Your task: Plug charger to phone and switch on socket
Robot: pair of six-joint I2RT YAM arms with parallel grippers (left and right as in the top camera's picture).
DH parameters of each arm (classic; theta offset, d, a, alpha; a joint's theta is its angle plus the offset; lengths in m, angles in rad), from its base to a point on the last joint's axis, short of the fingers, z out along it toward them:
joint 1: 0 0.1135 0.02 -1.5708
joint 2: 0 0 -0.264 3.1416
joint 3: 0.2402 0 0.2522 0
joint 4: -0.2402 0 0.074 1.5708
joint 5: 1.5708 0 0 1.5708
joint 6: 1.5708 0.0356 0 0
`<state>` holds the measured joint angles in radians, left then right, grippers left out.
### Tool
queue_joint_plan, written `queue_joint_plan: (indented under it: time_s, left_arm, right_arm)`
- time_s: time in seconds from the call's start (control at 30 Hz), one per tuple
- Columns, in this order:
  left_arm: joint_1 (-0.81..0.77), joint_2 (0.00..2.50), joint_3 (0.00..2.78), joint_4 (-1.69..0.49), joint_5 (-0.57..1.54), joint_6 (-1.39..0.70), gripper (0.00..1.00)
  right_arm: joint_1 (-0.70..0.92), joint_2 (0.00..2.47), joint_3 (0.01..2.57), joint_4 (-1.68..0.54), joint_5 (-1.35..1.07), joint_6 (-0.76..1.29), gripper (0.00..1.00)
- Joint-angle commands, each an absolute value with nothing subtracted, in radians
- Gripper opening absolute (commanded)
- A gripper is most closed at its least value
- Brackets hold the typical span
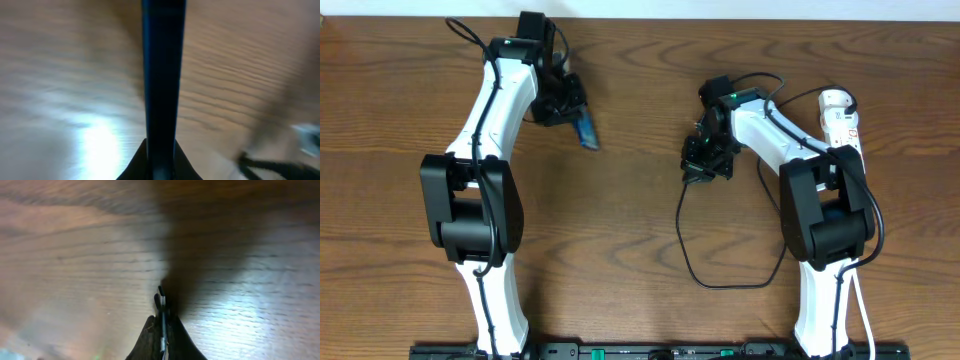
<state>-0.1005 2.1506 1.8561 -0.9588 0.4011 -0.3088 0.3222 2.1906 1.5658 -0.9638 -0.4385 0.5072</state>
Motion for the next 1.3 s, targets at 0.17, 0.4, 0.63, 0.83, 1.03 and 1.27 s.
queue_joint_plan:
  time_s: [0.17, 0.4, 0.63, 0.83, 1.03, 1.27]
  left_arm:
    - [-0.101, 2.113, 1.871, -0.617, 1.297, -0.233, 0.07]
    - [-0.102, 2.109, 1.871, 0.012, 1.508, -0.826, 0.07]
    - [-0.119, 2.109, 1.871, 0.485, 1.541, -1.220, 0.07]
    - [-0.120, 2.109, 1.870, 0.562, 1.571, -1.296, 0.07]
    - [-0.135, 2.109, 1.870, 0.563, 1.570, -1.277, 0.07]
    - [-0.137, 2.109, 1.870, 0.562, 1.524, -1.269, 0.07]
  right_arm:
    - [0.273, 1.993, 1.557, -0.991, -0.750, 0.129, 0.01]
    - [0.235, 1.909, 1.557, -1.070, -0.957, -0.072, 0.01]
    - [0.190, 1.908, 1.557, -1.049, -1.139, -0.147, 0.01]
    - [0.165, 1.907, 1.557, -1.039, -1.144, -0.148, 0.01]
    - [0.171, 1.887, 1.557, -1.005, -1.167, -0.166, 0.01]
    - [0.188, 1.776, 1.557, -0.969, -1.173, -0.208, 0.01]
